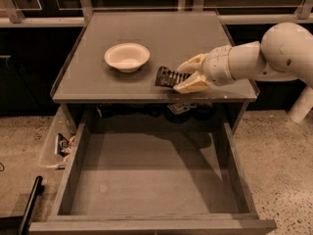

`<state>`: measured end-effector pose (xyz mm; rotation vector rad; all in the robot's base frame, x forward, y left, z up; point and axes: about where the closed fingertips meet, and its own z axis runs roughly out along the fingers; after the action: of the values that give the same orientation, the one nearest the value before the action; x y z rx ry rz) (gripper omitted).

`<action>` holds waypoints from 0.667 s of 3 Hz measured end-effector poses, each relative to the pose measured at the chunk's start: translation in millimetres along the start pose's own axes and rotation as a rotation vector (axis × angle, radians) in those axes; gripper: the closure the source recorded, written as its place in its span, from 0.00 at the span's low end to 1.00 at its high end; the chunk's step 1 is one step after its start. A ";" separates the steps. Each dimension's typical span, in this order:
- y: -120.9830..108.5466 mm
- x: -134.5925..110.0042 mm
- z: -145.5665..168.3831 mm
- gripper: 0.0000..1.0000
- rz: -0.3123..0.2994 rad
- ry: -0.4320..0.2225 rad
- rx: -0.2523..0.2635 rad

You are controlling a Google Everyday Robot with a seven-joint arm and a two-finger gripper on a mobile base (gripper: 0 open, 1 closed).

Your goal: Pick rxbar chocolate from top drawer and place on counter

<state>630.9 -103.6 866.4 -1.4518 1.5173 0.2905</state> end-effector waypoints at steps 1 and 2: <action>-22.1 4.3 4.7 1.00 0.042 -0.037 0.006; -44.8 9.1 2.8 1.00 0.075 -0.048 0.022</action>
Offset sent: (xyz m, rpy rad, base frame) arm 0.0663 -0.0351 0.0230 0.1128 0.0367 -0.0750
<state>672.6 -118.8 877.7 -1.3636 1.5337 0.3496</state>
